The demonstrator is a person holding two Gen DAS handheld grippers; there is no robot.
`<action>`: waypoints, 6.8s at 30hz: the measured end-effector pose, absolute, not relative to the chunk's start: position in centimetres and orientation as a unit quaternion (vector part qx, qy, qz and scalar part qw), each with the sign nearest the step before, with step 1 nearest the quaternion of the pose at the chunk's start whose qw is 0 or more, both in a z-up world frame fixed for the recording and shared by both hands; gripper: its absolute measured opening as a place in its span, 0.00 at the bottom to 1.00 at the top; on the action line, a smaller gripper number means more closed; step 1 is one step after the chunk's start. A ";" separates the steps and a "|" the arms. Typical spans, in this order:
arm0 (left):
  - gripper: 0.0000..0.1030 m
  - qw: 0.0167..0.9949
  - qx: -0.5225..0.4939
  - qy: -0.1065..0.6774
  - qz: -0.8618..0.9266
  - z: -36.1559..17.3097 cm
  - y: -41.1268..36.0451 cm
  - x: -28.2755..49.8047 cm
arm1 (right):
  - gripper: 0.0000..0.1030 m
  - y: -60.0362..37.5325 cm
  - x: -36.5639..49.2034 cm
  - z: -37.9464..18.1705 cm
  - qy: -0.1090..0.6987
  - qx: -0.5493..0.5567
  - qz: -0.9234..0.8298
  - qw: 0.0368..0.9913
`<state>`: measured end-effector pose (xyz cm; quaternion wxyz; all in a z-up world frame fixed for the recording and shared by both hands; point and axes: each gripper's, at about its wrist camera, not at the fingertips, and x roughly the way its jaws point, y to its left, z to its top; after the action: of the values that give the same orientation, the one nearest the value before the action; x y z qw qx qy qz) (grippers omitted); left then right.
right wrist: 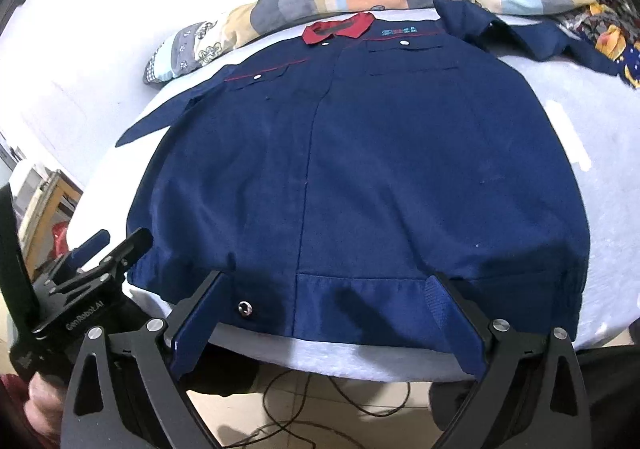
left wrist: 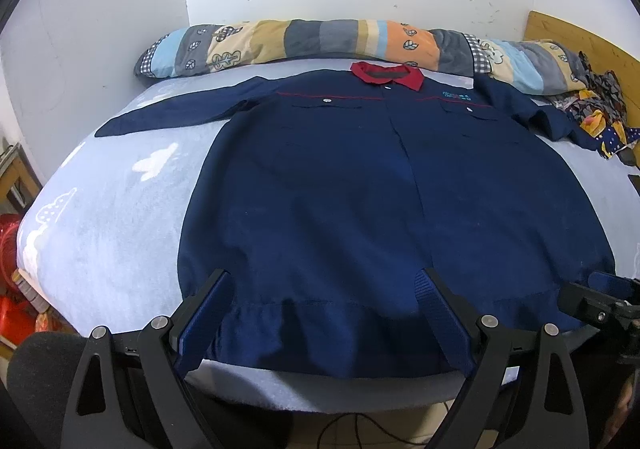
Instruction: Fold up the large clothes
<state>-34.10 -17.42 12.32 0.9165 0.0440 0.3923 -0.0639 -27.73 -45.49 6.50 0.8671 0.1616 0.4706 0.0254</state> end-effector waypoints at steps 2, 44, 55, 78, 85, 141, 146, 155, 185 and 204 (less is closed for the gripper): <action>0.90 0.916 0.044 0.392 -0.064 12.4 -17.5 -34.0 | 0.96 -45.1 -27.6 6.7 0.474 0.139 0.012 0.869; 0.90 0.908 0.072 0.405 -0.081 11.8 -19.7 -33.4 | 0.97 -45.4 -27.7 9.6 0.420 0.001 -0.124 0.899; 0.90 0.909 0.093 0.384 -0.132 14.6 -23.5 -25.8 | 0.96 -51.2 -25.2 13.0 0.399 0.042 -0.098 0.911; 0.90 0.881 0.084 0.418 -0.206 11.3 -26.0 -14.4 | 0.58 -100.4 -11.2 0.4 0.305 0.524 -0.244 0.757; 0.90 0.875 0.097 0.429 -0.204 10.0 -27.2 -13.4 | 0.58 -105.0 -7.8 -2.4 0.281 0.525 -0.259 0.761; 0.90 0.906 -0.002 0.375 -0.197 14.7 -13.9 -19.0 | 0.12 -33.3 15.1 9.9 0.437 0.127 0.140 0.880; 0.90 0.901 -0.004 0.382 -0.204 14.7 -14.0 -18.2 | 0.43 -32.0 15.5 3.5 0.494 0.140 0.142 0.847; 0.90 0.903 -0.009 0.377 -0.208 15.1 -14.0 -18.1 | 0.70 -33.1 12.3 4.8 0.496 0.160 0.213 0.826; 0.90 0.913 0.038 0.394 -0.101 12.0 -15.9 -16.4 | 0.79 -39.3 -10.2 9.3 0.421 -0.010 0.073 0.904; 0.90 0.910 -0.006 0.408 -0.071 12.4 -13.6 -12.6 | 0.79 -39.8 -7.4 10.5 0.406 0.023 0.093 0.909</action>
<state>-12.56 -13.64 12.39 0.9104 -0.0063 0.4076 -0.0711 -7.38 -39.80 10.52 0.9088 0.0227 0.4061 0.0927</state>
